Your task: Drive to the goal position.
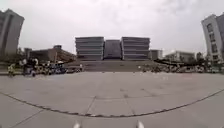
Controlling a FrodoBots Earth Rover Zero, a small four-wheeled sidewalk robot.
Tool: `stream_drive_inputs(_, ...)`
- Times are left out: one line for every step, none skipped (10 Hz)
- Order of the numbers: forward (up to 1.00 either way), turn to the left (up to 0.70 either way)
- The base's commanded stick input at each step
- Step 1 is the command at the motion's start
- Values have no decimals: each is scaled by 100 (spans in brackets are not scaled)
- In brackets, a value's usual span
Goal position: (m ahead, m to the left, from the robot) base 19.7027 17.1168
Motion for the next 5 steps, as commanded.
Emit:
stream_drive_inputs(85, 0)
stream_drive_inputs(85, 0)
stream_drive_inputs(85, 0)
stream_drive_inputs(85, 0)
stream_drive_inputs(85, 0)
